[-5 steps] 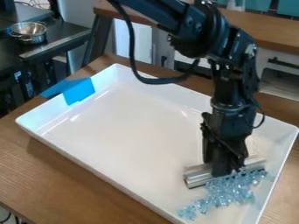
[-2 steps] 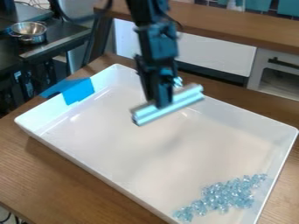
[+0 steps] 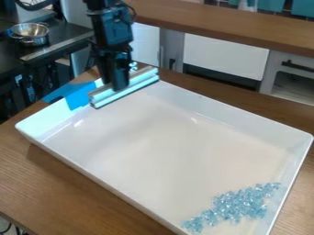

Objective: Sweep into pile

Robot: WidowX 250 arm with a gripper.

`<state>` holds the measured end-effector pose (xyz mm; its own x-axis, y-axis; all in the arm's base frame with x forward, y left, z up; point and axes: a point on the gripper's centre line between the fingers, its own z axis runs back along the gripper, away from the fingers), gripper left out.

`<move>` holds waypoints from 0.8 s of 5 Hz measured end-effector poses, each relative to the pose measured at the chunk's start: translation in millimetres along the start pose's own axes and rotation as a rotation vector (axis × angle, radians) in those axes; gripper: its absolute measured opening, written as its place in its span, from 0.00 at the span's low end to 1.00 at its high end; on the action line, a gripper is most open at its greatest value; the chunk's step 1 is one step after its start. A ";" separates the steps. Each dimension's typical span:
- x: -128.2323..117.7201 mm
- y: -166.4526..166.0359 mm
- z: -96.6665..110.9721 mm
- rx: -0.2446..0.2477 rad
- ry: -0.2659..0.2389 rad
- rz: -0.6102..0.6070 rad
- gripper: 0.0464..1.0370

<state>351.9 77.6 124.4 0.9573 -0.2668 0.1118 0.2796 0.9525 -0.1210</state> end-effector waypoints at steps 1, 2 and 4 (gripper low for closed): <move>1.6 16.7 -15.6 0.062 0.014 0.045 0.28; -0.2 42.4 -43.2 0.146 0.055 0.140 0.28; -21.1 62.1 -61.2 0.197 0.167 0.225 0.35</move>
<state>353.6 133.3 54.2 0.9968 -0.0519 -0.0608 0.0562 0.9959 0.0705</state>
